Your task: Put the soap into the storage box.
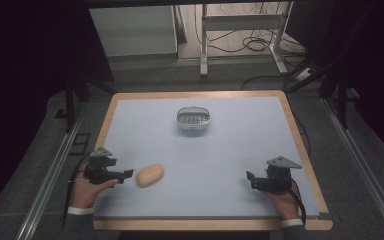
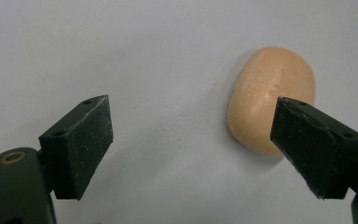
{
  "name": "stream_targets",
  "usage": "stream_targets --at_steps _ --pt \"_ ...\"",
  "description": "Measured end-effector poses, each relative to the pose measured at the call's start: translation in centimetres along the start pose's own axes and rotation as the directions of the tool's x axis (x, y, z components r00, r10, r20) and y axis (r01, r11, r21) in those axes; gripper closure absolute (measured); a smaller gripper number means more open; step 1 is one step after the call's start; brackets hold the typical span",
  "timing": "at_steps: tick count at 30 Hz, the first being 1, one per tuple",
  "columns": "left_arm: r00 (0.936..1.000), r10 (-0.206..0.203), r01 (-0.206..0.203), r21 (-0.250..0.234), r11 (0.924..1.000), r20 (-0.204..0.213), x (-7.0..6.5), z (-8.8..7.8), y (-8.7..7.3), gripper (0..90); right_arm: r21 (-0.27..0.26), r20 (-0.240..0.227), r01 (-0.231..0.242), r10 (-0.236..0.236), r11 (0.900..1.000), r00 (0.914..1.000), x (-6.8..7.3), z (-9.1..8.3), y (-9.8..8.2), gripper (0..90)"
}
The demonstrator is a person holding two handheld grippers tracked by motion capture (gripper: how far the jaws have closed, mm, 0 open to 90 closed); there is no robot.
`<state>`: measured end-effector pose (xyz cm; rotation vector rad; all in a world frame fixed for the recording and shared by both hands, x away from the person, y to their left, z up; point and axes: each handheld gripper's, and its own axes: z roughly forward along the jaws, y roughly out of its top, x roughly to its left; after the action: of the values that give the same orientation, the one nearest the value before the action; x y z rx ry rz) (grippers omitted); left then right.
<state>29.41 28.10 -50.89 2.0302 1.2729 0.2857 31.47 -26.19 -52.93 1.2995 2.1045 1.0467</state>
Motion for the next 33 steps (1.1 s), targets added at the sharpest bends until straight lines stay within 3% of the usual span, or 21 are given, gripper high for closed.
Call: stream_targets --at_steps 6,16,22,29,33 --pt "0.9997 0.000 0.000 -0.001 1.0000 -0.025 0.0 -0.3 0.1 13.2 -0.008 -0.005 -0.019 0.019 1.000 0.9998 -0.2 -0.1 0.0 6.6" --pt "0.9997 0.014 -0.014 -0.005 0.9999 -0.022 -0.4 -0.5 0.2 13.2 -0.046 0.009 -0.052 0.053 0.998 0.9986 -0.4 -0.5 -0.2 7.2" --pt "0.9992 0.021 -0.020 0.017 0.9997 -0.035 -0.4 0.0 0.5 13.1 -0.038 0.015 -0.052 0.052 0.998 0.9985 -0.4 -0.4 -0.2 7.2" --pt "0.9983 0.031 -0.029 0.042 0.9987 -0.050 -0.8 0.3 1.1 13.1 -0.041 -0.005 -0.097 0.097 0.994 0.9952 -0.9 -0.5 -0.2 7.2" --pt "0.9975 0.061 -0.058 0.064 0.9963 -0.036 -1.5 0.0 1.8 13.5 -0.037 0.001 -0.077 0.077 0.996 0.9971 -0.7 -0.4 -0.2 7.2"
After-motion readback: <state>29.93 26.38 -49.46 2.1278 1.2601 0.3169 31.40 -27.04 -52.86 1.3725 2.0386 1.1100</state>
